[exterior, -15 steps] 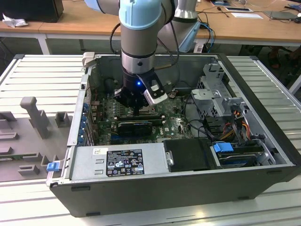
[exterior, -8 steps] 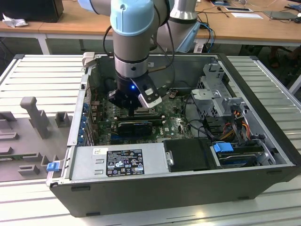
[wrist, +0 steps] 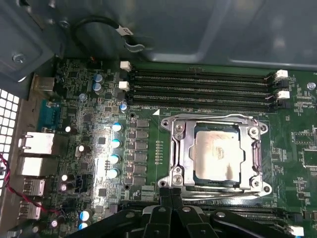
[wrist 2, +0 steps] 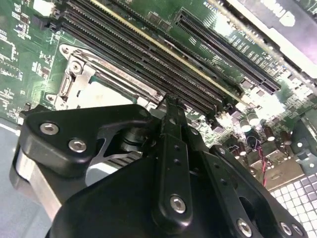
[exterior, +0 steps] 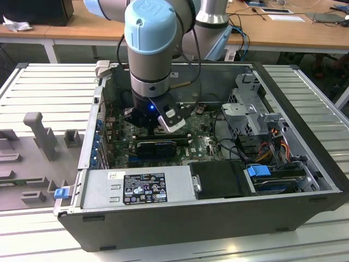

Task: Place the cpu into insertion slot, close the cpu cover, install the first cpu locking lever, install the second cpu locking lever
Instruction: 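Install the second cpu locking lever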

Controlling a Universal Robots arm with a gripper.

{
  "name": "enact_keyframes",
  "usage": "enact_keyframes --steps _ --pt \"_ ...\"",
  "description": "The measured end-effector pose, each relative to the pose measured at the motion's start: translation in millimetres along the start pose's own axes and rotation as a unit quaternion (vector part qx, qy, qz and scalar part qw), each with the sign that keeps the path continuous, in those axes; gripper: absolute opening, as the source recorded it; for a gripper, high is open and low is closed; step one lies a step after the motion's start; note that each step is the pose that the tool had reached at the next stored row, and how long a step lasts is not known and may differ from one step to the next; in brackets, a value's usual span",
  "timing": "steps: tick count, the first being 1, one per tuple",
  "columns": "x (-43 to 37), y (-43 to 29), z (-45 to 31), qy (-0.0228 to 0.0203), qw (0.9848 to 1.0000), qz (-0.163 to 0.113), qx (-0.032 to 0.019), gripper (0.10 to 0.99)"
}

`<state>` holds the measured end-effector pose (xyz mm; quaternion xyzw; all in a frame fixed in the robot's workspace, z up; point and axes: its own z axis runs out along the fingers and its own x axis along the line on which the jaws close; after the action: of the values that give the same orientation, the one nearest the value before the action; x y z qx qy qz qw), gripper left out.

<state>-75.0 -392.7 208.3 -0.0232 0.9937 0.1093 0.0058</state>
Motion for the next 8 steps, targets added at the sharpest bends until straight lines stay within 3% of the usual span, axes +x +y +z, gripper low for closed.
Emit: enact_keyframes --steps 2,7,8 --pt "0.1 -2.2 2.2 -0.0004 1.0 0.0 -0.0093 0.106" --pt "0.3 -4.5 6.7 -0.001 0.9998 0.0 -0.0217 0.106" --pt "0.4 -4.9 8.2 -0.0012 0.9997 0.0 -0.0264 0.106"
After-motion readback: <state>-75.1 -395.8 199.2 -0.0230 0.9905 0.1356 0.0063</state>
